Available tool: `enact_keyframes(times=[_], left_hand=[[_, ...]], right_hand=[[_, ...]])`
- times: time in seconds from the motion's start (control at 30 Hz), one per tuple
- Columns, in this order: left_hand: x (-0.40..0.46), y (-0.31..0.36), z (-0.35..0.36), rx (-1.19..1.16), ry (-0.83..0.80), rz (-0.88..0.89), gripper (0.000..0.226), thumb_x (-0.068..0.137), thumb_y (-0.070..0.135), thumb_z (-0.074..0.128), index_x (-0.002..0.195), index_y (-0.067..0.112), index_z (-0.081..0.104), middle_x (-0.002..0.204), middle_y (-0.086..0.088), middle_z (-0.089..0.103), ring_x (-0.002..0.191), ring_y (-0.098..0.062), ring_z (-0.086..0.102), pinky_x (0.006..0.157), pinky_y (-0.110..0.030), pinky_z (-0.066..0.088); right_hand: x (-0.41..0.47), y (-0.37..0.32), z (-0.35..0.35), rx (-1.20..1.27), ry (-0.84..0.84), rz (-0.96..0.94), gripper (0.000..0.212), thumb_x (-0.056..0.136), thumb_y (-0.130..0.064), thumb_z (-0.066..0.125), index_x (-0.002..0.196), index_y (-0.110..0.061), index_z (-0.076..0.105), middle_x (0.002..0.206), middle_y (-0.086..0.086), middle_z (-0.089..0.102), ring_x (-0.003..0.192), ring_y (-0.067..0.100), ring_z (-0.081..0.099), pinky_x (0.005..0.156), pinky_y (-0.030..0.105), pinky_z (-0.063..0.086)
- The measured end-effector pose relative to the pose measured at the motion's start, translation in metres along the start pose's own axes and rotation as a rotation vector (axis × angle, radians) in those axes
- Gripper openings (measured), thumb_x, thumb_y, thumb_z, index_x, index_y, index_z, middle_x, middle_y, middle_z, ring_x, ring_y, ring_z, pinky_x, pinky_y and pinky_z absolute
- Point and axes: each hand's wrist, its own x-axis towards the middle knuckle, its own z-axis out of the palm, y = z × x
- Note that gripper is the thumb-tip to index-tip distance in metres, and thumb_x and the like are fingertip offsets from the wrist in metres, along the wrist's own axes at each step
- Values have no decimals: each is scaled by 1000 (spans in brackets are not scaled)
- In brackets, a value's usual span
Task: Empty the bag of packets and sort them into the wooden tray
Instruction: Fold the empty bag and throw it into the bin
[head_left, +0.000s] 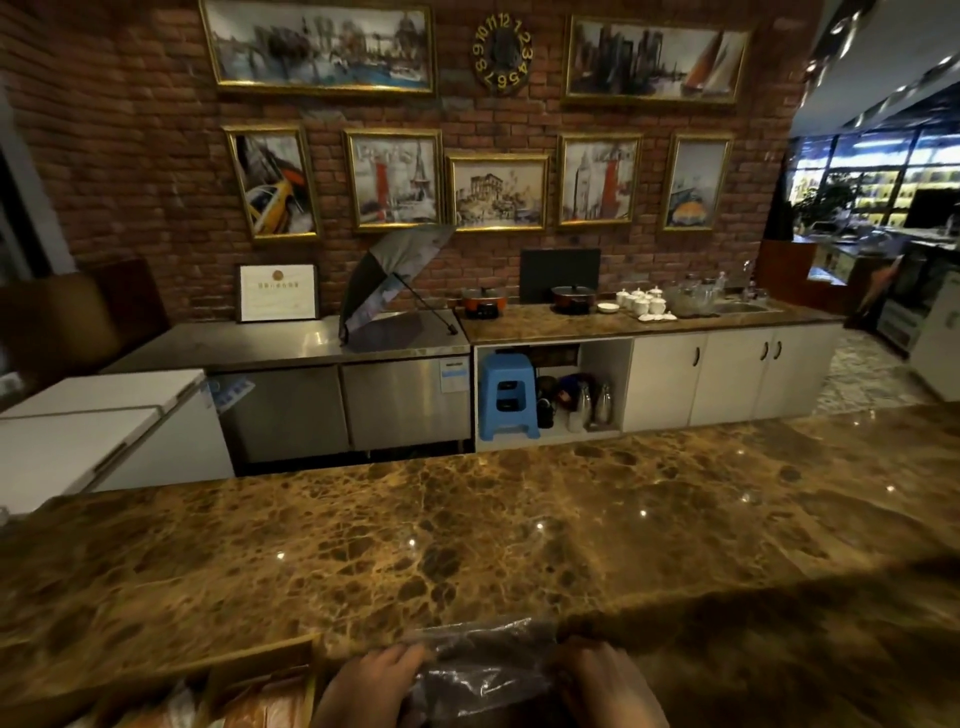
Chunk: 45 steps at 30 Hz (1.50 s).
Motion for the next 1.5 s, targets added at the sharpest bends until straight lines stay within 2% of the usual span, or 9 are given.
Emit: enact_keyframes(times=[0.13, 0.37, 0.53, 0.67, 0.8, 1.03, 1.2, 1.37, 1.5], left_hand=[[2, -4, -23, 1, 137, -59, 60, 85, 45, 63, 140, 46, 41, 139, 24, 50, 129, -3, 46, 111, -24, 35], [24, -9, -96, -6, 300, -35, 61, 88, 33, 65, 141, 46, 38, 135, 15, 57, 119, -7, 56, 99, -26, 48], [35, -4, -161, -1, 408, -6, 55, 87, 24, 65, 132, 44, 41, 117, 8, 66, 100, -10, 64, 84, -29, 56], [34, -2, -210, 9, 509, -11, 47, 86, 23, 64, 123, 44, 44, 120, 9, 63, 104, -16, 63, 85, -32, 52], [30, 1, -244, 26, 590, 8, 44, 89, 22, 64, 123, 42, 45, 137, 14, 48, 118, -17, 56, 96, -36, 51], [5, -2, -262, 59, 746, 7, 42, 88, 30, 70, 120, 43, 47, 125, 14, 53, 109, -14, 55, 85, -33, 53], [-21, -19, -266, 89, 793, -27, 48, 88, 24, 70, 126, 44, 47, 130, 15, 53, 114, -13, 53, 88, -29, 45], [-74, -56, -268, 76, 805, -128, 57, 86, 22, 74, 129, 42, 43, 128, 10, 59, 111, -13, 58, 86, -30, 51], [-141, -102, -276, 85, 791, -346, 53, 89, 28, 71, 130, 42, 42, 135, 11, 57, 117, -15, 57, 97, -37, 52]], right_hand=[[8, -16, -23, -22, 48, 31, 46, 98, -39, 54, 144, -37, 52, 154, 3, 48, 139, 20, 47, 112, 23, 36], [26, -62, -84, -47, 275, -82, 29, 99, -25, 58, 124, -37, 66, 129, -17, 66, 114, -2, 61, 96, 16, 47], [41, -90, -133, -123, 425, -179, 26, 97, -22, 61, 119, -34, 68, 118, -14, 71, 95, -7, 59, 78, 6, 41], [45, -118, -174, -174, 530, -231, 29, 95, -18, 62, 119, -29, 72, 117, -7, 72, 102, 13, 67, 86, 28, 55], [43, -141, -202, -167, 610, -275, 28, 94, -19, 64, 119, -31, 71, 115, -7, 72, 99, 13, 68, 83, 31, 57], [33, -168, -213, -125, 670, -362, 29, 90, -16, 69, 115, -30, 71, 115, -6, 72, 102, 16, 69, 83, 39, 59], [40, -195, -202, -103, 655, -411, 29, 93, -19, 67, 119, -30, 69, 118, -5, 72, 105, 16, 68, 87, 40, 59], [57, -249, -173, -80, 591, -496, 31, 93, -19, 66, 120, -34, 68, 117, -9, 69, 102, 11, 65, 85, 37, 58], [64, -318, -136, -10, 529, -618, 27, 92, -21, 67, 115, -35, 71, 113, -8, 72, 99, 14, 67, 83, 37, 58]])
